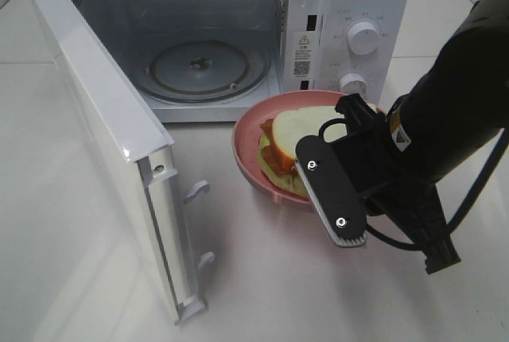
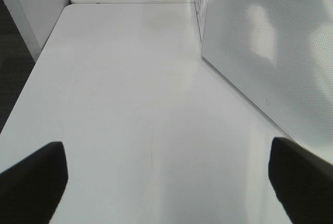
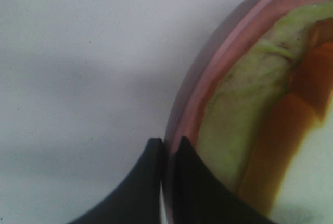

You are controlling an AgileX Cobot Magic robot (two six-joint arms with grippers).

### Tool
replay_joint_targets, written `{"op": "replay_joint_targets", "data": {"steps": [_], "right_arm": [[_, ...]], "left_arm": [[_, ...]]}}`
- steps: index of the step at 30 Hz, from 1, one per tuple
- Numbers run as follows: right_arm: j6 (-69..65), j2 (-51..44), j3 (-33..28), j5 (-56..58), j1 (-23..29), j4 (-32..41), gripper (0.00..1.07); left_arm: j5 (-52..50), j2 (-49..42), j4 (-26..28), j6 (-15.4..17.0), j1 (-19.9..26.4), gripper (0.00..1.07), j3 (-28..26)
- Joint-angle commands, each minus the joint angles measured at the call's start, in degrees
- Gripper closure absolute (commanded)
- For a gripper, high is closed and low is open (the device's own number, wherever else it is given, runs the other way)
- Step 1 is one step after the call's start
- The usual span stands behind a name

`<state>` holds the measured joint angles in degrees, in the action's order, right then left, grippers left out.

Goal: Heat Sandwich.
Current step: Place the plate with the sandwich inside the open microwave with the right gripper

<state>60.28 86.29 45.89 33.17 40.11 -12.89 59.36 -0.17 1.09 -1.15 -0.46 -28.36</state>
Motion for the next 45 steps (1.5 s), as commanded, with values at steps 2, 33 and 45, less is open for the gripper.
{"op": "replay_joint_targets", "data": {"steps": [2, 33, 45], "right_arm": [[6.25, -0.74, 0.23, -2.41, -2.12, 2.46, 1.07], [37.53, -0.74, 4.24, -3.78, -10.83, 16.79, 1.07], [41.71, -0.46, 4.76, -4.01, -10.54, 22.46, 1.07]], "left_arm": [[-0.46, -1.55, -0.23, 0.11, 0.06, 0.03, 0.11], [-0.46, -1.55, -0.23, 0.11, 0.06, 0.03, 0.11], [-0.46, -1.55, -0.23, 0.11, 0.06, 0.03, 0.11]]}}
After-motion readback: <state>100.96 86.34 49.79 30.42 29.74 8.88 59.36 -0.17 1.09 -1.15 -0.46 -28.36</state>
